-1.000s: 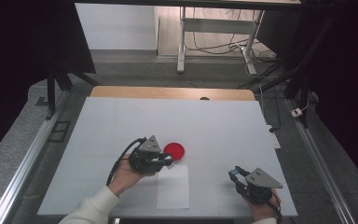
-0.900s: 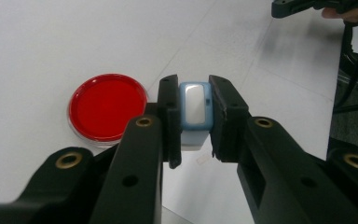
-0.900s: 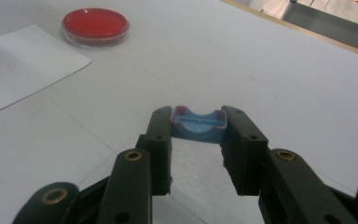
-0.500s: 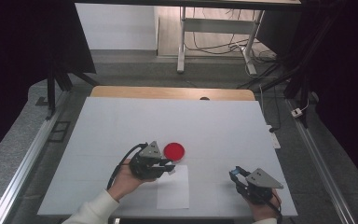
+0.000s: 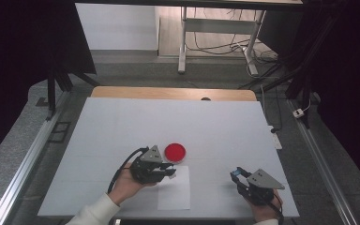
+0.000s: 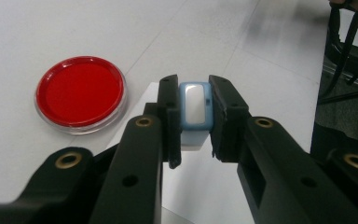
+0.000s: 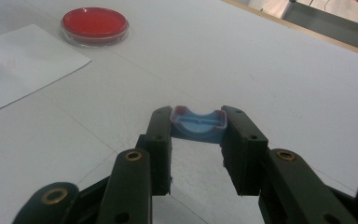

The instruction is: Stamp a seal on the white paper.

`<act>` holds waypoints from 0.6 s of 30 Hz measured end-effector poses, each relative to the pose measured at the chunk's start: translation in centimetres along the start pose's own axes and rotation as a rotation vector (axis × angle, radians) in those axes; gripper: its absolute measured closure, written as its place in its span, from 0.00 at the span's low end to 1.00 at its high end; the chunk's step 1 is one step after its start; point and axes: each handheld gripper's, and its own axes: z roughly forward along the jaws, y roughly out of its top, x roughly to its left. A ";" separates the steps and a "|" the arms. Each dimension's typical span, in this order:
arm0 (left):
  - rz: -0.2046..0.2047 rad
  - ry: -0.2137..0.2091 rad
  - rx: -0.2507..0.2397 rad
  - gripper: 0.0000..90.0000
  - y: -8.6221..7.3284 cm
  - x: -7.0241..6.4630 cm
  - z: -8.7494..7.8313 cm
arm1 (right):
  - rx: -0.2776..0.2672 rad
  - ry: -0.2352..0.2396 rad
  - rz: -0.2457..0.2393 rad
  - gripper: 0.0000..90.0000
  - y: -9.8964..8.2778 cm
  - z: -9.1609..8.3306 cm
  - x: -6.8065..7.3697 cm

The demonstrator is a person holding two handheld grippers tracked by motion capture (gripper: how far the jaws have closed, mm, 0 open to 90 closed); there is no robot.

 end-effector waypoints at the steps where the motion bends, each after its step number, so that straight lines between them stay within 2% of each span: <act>1: 0.001 -0.001 0.004 0.84 0.0 0.0 0.1 | 0.000 0.000 0.000 0.71 0.0 0.0 0.0; 14: -0.003 -0.007 0.043 0.84 -0.8 -0.3 1.3 | 0.000 0.000 -0.001 0.71 0.0 0.0 0.0; 18: -0.003 0.002 0.056 0.84 -1.0 -0.2 1.7 | 0.000 0.000 -0.002 0.71 0.0 0.0 0.0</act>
